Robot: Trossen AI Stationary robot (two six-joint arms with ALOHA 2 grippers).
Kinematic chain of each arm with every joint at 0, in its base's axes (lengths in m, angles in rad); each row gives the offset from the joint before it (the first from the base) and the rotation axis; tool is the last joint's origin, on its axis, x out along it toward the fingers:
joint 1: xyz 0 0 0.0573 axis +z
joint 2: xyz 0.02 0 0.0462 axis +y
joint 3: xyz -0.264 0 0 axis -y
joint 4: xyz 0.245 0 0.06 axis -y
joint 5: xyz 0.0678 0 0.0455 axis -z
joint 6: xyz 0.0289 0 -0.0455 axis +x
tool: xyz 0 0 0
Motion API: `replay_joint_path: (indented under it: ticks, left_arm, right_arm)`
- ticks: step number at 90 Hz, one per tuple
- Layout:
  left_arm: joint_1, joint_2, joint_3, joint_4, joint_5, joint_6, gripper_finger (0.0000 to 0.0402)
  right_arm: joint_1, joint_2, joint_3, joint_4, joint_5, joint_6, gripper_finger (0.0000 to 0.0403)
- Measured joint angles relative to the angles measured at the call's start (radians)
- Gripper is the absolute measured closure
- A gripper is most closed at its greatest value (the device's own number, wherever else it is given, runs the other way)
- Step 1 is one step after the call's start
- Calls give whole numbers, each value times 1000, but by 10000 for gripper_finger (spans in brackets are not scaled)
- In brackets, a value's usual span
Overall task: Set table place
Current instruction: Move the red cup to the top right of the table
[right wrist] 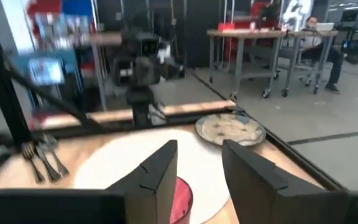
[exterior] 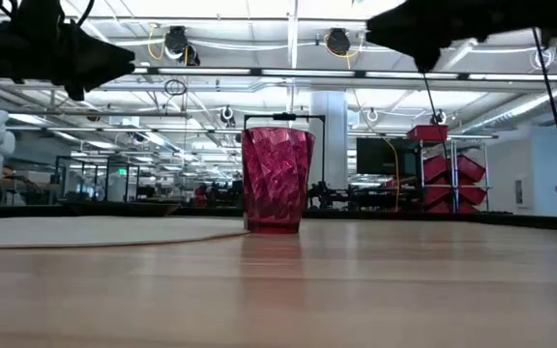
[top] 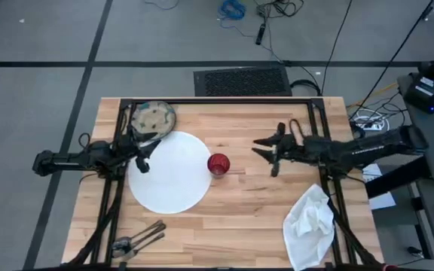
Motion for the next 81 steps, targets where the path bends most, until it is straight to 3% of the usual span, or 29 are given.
replay_joint_path:
  ticks: [14, 52, 81]
  left_arm:
    - [0, 0, 0, 1, 0, 2, 256]
    - [0, 0, 0, 2, 0, 5, 256]
    - [0, 0, -1, 107, -74, 32, 256]
  right_arm:
    - [0, 126, 127, -88, -11, -46, 289]
    - [-17, 415, 448, -319, -202, -49, 284]
    - [-27, 610, 702, -635, -217, -57, 180]
